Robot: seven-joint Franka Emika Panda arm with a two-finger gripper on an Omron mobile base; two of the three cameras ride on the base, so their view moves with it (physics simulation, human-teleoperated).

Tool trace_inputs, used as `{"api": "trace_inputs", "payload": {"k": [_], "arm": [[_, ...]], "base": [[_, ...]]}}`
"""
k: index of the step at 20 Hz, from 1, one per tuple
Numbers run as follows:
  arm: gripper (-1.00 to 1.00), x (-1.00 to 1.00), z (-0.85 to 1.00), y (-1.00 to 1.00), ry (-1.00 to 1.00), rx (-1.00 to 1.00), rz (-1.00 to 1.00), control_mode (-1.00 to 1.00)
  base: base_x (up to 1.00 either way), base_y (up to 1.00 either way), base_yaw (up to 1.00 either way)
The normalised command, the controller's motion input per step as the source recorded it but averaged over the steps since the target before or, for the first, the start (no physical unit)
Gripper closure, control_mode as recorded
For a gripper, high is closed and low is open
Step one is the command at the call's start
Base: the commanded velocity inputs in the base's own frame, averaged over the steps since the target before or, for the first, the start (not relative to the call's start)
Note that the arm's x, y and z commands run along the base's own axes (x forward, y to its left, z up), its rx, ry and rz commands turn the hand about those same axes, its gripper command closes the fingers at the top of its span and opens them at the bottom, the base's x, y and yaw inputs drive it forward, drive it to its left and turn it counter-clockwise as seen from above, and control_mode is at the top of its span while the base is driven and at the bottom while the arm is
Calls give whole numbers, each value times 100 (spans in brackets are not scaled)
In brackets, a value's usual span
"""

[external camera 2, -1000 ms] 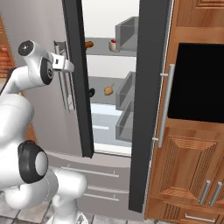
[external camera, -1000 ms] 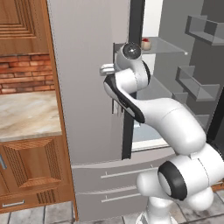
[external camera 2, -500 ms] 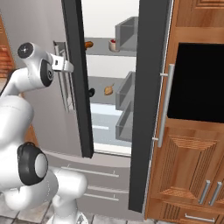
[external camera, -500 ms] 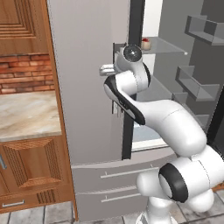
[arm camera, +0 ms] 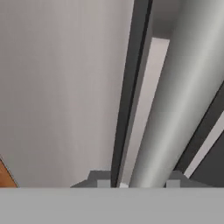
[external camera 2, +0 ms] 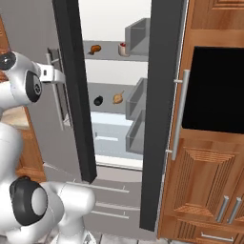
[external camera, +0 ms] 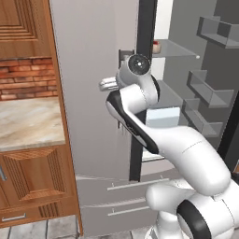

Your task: Gather the onion and eggplant from the fridge and place them on a tray on the dining counter. Then gather the chicken drumstick and steak from the fridge and place them on the other tray.

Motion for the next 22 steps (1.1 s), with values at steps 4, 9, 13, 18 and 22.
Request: {"api": "trace_inputs", "payload": {"k": [4,9,13,18,22], "arm": [[100,-63,1,93,0,-6,10,-100],[100,-48,2,100,0,-7,7,-100],[-100,-34,2,100,2,-8,4,-100],[-100,-17,1,75,3,-6,0,-100],[-100,-74,0,-21,-2,21,0,-100]], "base": [[0,0,0],[0,0,0],[0,0,0],[0,0,0],[0,0,0]]}}
